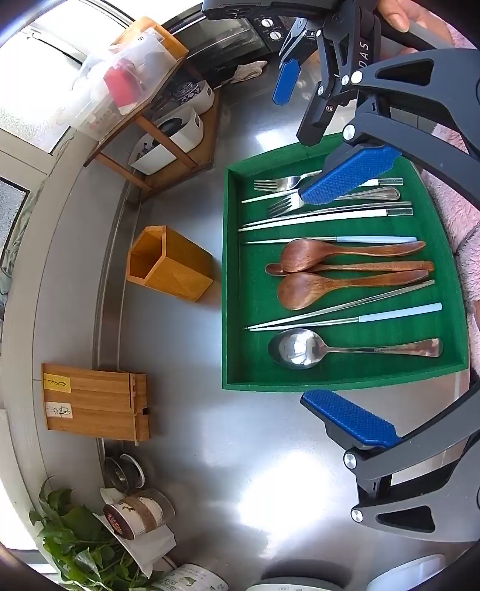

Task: Organize utensils

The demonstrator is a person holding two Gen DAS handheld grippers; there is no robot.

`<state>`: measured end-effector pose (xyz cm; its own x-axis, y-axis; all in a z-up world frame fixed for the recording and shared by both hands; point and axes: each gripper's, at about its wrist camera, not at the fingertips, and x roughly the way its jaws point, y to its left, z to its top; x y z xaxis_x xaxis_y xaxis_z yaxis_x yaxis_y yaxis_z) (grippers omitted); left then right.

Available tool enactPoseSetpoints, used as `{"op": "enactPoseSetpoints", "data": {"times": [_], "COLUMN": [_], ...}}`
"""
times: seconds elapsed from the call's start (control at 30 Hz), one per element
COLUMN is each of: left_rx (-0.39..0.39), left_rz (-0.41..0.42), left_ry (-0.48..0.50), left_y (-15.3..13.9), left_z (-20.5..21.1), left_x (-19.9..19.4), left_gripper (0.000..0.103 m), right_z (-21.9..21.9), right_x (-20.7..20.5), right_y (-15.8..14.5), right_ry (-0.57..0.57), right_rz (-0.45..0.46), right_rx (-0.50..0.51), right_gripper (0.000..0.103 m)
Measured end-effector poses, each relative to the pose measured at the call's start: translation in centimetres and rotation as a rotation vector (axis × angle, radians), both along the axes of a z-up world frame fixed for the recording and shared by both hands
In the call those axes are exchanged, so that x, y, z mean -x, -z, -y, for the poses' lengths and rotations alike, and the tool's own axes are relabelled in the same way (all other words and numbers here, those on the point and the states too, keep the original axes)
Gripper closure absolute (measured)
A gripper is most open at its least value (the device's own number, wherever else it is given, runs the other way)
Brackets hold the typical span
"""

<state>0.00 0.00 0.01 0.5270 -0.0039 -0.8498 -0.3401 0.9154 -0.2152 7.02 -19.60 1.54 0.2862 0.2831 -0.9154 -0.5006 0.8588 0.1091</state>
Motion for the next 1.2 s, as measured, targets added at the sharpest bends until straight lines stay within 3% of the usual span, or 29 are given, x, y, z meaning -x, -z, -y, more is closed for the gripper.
{"op": "enactPoseSetpoints", "data": {"times": [1.2], "left_rx": [-0.020], "left_rz": [-0.030], "left_ry": [0.025], "left_y": [0.31], "left_z": [0.15], "left_x": [-0.33], "left_gripper": [0.008], "right_z": [-0.84], "right_x": [-0.17], "right_y": [-0.33], "right_ry": [-0.036], "right_rz": [0.009], "right_rx": [0.036], "right_gripper": [0.003]}}
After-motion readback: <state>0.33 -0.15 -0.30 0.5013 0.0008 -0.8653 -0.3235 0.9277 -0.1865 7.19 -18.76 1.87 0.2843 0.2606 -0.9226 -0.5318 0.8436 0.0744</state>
